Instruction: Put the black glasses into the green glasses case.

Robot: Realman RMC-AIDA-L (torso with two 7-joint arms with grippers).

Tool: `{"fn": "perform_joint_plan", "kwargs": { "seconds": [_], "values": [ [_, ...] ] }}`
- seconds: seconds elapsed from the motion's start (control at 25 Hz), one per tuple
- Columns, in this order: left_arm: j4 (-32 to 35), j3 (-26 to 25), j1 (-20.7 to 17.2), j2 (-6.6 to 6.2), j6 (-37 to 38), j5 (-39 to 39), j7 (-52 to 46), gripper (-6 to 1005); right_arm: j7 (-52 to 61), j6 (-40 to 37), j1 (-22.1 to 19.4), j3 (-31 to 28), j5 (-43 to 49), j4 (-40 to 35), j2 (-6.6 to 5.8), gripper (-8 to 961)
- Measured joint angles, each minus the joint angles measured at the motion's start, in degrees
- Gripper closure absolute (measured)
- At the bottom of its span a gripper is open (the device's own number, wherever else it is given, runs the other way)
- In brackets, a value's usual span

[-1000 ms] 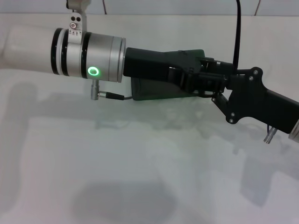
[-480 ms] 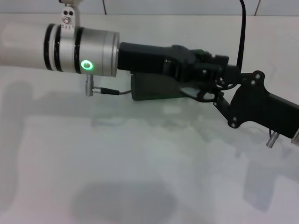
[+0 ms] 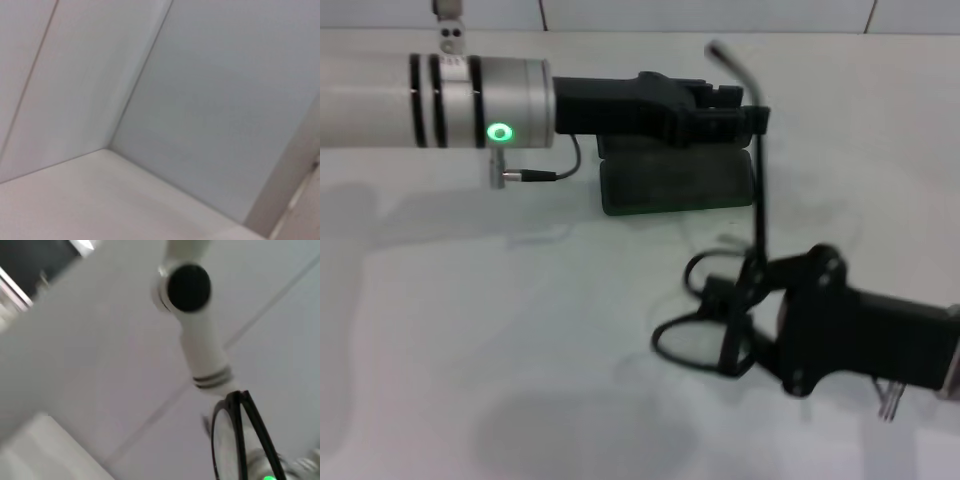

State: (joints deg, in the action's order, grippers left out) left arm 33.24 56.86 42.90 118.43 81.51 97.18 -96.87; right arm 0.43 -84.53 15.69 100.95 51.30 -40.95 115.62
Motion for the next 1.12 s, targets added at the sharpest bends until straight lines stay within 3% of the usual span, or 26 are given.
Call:
{"fn": "perform_joint_plan", "kwargs": {
  "seconds": [0.12, 0.36, 0.6, 1.12],
  "values": [
    [0.0, 0.8, 0.6, 1.05, -1.3, 0.4, 2.1, 439, 5.4, -0.3, 2.3, 2.1, 2.0, 0.3, 0.24, 826],
    [0.5, 8.4, 1.8, 1.23, -0.1, -4.9, 3.8, 439, 12.3, 1.7, 5.6, 1.9, 1.8, 2.7, 0.25, 826],
    [1.2, 8.4, 0.7, 1.04, 3.4, -6.7, 5.3, 439, 13.3, 5.5, 6.6, -0.1, 0.7, 5.1, 0.44, 825],
    [1.1, 8.4, 0.5, 1.14, 3.7, -6.7, 5.3, 439, 13.4, 7.6, 7.3, -2.3, -3.3, 8.2, 0.51, 824]
  ]
}}
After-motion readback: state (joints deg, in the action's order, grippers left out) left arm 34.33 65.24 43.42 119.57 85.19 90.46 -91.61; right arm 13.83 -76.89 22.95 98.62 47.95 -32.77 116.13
